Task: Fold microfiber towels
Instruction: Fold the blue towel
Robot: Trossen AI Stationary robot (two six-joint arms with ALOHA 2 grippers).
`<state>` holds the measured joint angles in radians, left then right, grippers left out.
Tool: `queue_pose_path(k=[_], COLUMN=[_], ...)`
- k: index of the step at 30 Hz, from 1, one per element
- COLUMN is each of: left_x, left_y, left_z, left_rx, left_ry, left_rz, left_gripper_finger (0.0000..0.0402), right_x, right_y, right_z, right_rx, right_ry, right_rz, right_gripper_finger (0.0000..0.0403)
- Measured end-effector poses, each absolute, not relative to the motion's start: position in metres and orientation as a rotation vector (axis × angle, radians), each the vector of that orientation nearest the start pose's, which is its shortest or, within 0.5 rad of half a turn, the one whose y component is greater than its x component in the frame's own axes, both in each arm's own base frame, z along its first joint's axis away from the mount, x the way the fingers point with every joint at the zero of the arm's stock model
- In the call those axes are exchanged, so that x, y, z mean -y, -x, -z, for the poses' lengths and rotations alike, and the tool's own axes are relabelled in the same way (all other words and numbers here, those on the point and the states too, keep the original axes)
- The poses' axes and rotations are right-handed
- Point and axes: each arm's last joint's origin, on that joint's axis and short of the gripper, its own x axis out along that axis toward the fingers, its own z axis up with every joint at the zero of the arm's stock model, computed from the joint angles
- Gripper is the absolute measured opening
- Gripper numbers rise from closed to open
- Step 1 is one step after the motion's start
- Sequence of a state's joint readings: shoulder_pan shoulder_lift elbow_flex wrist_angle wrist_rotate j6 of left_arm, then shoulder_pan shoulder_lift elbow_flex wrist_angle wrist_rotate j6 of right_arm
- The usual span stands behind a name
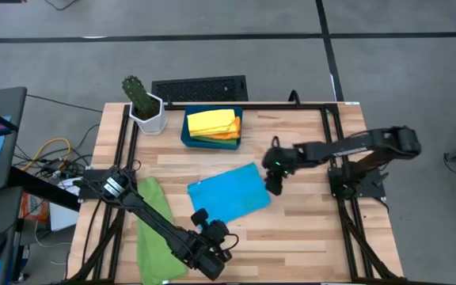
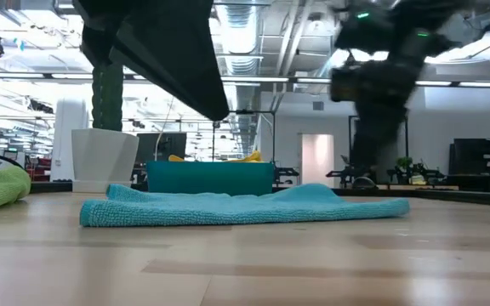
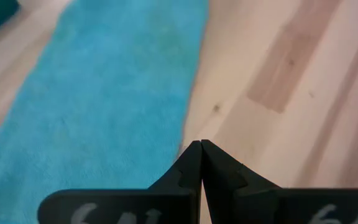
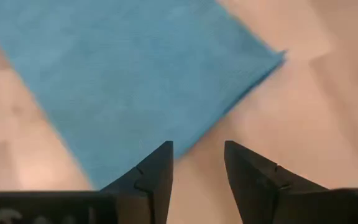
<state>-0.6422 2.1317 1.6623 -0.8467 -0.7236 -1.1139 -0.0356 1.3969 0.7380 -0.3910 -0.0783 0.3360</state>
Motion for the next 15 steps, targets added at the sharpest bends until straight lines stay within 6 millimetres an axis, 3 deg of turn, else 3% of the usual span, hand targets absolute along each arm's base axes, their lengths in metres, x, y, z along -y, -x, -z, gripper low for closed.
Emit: queue_pose_path(k=[7,15], left_x=[0.22,0.202], left_y=[-0.368,-0.386], left_z=[-0.175,-0.175], left_rx=[-0.752,-0.772], left_ry=[0.209,0.174], left_rz=[-0.65,-0.598], left_gripper_finger=[0.0,0.0], right_x=[-0.031,-0.074], right_y=[-0.224,-0.22], right_z=[-0.151,-0.127], right_rx=[-0.902,-0.901], right_ry=[-0.501,-0.455], right_rz=[0.163,0.213], right_gripper_finger=[0.0168,0.0166])
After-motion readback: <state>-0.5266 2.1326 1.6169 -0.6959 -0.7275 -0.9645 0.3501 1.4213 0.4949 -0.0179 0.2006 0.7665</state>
